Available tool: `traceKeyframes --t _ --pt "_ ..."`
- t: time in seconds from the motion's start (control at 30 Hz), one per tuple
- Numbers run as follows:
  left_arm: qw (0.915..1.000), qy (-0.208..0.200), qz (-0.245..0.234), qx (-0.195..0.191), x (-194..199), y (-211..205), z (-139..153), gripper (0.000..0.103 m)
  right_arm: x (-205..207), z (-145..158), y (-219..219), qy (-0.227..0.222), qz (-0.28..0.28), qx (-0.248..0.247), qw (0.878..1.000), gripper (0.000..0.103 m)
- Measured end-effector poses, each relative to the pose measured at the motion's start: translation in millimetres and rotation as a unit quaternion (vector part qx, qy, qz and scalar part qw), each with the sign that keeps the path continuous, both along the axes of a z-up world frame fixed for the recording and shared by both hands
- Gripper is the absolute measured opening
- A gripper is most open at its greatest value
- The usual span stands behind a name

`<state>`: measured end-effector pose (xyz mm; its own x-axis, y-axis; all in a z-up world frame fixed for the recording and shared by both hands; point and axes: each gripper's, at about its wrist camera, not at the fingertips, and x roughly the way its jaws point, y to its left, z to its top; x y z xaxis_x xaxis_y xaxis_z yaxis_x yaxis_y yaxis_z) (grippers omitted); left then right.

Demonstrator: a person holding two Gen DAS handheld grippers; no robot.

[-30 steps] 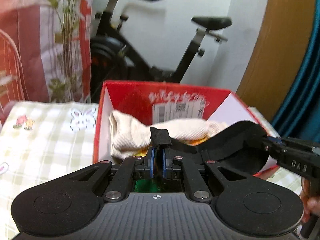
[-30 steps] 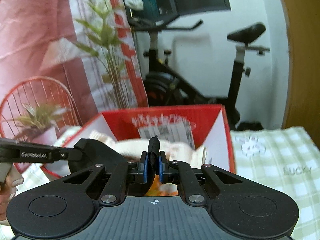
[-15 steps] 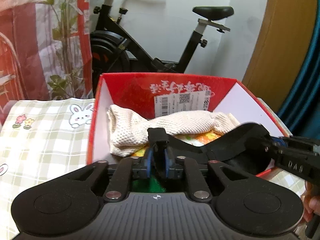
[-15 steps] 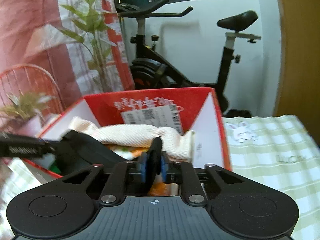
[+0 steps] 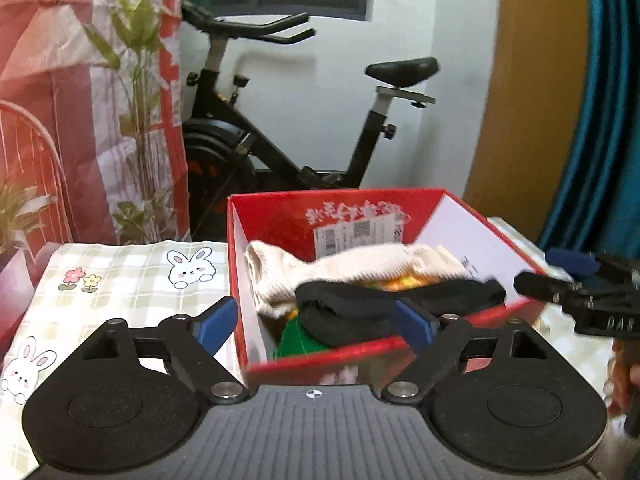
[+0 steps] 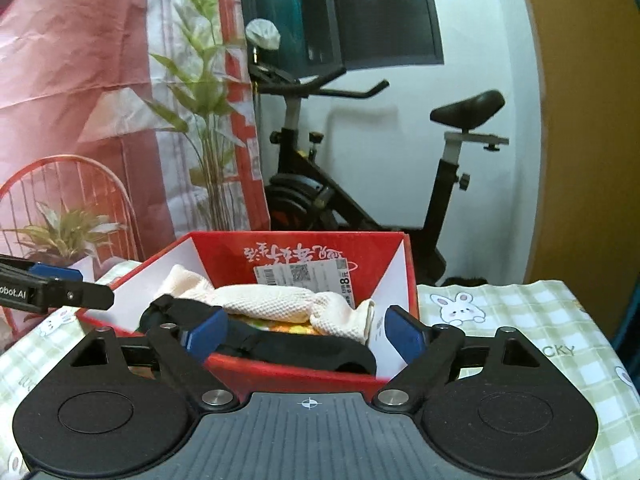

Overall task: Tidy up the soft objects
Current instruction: 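Move both tools down to the pink knit cloth beside the box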

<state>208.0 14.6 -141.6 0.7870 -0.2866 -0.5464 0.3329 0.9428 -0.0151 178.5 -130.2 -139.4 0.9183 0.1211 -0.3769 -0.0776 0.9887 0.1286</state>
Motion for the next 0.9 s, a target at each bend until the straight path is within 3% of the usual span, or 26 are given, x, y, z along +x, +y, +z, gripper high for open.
traceKeyframes --t 0.2,0.53,0.7,0.9 --pt "0.9994 0.024 -0.012 -0.023 -26 9 -25 0.084 -39 -25 3 -0.002 -0.008 0.017 1.000 0.081" --pt "0.9945 0.096 0.020 -0.036 -23 13 -87 0.078 -49 -89 14 0.082 -0.010 0.027 0.996 0.074" --pt "0.9931 0.107 0.026 -0.040 -21 7 -107 0.076 -47 -102 18 0.097 -0.007 0.023 0.995 0.072" --pt "0.9934 0.100 0.026 -0.050 -28 13 -111 0.075 -41 -105 17 0.113 -0.001 0.030 0.993 0.073"
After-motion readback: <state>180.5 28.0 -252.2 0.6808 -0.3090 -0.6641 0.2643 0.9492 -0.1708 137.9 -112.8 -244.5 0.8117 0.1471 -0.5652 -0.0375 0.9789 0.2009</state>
